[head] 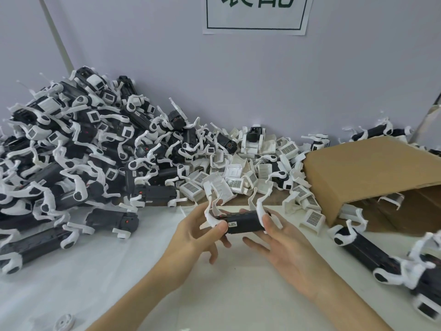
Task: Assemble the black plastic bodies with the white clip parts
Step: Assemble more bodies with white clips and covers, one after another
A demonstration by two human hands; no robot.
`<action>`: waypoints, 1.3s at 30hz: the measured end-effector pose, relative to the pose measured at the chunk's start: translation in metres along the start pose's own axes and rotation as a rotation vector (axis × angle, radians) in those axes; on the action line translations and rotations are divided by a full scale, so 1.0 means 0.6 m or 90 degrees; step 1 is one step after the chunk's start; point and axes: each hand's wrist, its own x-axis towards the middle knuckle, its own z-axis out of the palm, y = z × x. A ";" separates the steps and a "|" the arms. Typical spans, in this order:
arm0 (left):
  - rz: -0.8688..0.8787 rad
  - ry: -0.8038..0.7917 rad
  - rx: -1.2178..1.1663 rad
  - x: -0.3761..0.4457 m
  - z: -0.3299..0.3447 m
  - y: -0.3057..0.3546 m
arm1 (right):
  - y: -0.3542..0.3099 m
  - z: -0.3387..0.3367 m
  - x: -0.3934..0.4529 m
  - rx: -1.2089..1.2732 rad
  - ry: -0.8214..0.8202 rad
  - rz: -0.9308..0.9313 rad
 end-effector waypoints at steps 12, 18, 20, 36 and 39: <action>0.042 -0.149 0.103 0.005 -0.024 -0.002 | -0.005 0.000 0.002 0.130 0.096 0.150; -0.083 -0.131 -0.166 0.007 -0.014 -0.015 | -0.005 0.001 -0.002 0.058 0.084 0.000; -0.089 -0.053 -0.105 0.004 0.000 -0.017 | -0.002 0.004 -0.003 0.016 0.081 -0.013; 0.430 0.097 0.708 -0.009 0.020 -0.023 | 0.013 0.024 -0.017 -0.246 0.114 -0.189; 0.329 0.161 0.540 -0.006 0.015 -0.023 | 0.006 0.014 -0.014 -0.041 0.054 -0.113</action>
